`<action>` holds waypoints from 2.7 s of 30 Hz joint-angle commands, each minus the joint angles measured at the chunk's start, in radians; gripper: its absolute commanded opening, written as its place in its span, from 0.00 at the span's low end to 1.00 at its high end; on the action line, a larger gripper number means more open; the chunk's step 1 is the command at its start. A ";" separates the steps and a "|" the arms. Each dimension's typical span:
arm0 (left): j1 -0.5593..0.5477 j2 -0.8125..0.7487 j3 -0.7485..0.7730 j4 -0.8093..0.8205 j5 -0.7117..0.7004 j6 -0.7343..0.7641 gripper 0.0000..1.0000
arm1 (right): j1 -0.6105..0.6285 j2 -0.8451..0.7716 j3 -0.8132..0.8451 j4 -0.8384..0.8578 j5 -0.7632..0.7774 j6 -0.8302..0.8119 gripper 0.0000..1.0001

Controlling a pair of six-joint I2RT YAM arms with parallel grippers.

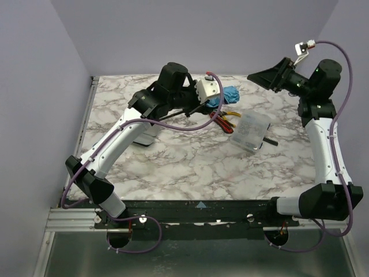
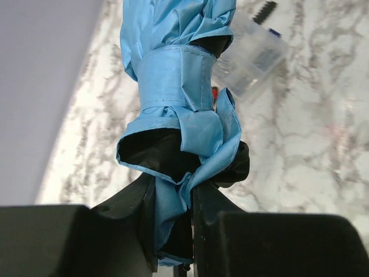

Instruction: Open the umbrella

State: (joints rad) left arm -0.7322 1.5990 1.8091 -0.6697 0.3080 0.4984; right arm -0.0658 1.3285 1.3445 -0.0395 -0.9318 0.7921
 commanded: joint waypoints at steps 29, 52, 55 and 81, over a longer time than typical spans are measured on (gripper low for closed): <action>0.063 0.005 0.081 -0.277 0.449 -0.152 0.00 | 0.560 -0.079 0.222 -0.888 0.181 -1.782 0.50; 0.073 0.004 0.076 -0.286 0.467 -0.146 0.00 | 0.611 -0.117 0.123 -0.924 0.315 -1.941 0.04; 0.088 0.011 0.072 -0.258 0.469 -0.200 0.00 | 0.613 -0.135 0.103 -0.892 0.319 -1.941 0.00; 0.209 0.010 0.009 -0.137 0.566 -0.377 0.00 | 0.649 -0.192 0.111 -0.730 0.285 -1.624 0.07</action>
State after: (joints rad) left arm -0.5194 1.6527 1.8339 -0.8280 0.8494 0.0517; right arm 0.5770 1.1423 1.4059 -0.9840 -0.6674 -1.1103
